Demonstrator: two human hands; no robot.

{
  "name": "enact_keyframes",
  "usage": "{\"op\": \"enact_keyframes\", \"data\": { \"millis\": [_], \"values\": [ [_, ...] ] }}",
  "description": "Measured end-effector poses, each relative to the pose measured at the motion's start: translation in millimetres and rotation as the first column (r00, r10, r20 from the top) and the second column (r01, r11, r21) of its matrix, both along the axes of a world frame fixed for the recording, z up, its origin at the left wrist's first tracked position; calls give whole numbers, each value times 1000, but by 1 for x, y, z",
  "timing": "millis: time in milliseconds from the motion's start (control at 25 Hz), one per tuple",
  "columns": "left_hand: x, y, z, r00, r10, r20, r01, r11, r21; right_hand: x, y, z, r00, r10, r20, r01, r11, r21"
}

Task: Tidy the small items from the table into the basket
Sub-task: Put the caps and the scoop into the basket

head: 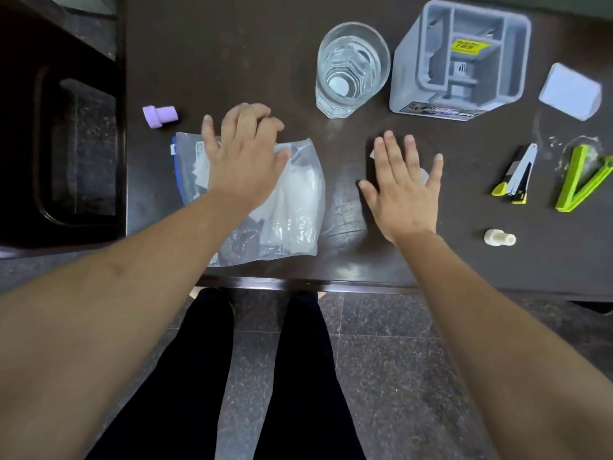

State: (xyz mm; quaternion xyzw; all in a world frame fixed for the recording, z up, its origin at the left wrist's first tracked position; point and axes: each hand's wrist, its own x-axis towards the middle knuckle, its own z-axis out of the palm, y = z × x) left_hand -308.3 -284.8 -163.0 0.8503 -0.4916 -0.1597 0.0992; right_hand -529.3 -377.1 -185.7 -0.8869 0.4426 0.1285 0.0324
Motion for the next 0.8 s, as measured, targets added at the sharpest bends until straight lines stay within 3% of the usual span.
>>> {"op": "enact_keyframes", "data": {
  "millis": [120,240,400,560,640,720,800],
  "values": [
    [34,10,11,981,167,98,-163,986,-45,19,19,4,993,-40,110,47,997,-62],
    [83,33,14,941,310,136,-318,947,42,46,51,7,967,-89,238,107,992,-61],
    [109,37,4,975,205,85,-220,940,261,77,89,13,939,-92,330,103,995,-17],
    [112,28,10,964,242,112,-253,962,99,83,99,17,928,-113,354,126,992,-14],
    [99,19,26,951,308,15,-306,948,-83,75,93,18,932,-118,343,135,991,-26],
    [68,9,49,937,301,-178,-337,914,-225,62,82,18,933,-146,329,171,984,-49],
    [20,4,66,870,248,-425,-369,901,-229,43,66,16,931,-213,296,250,964,-93]
  ]
}}
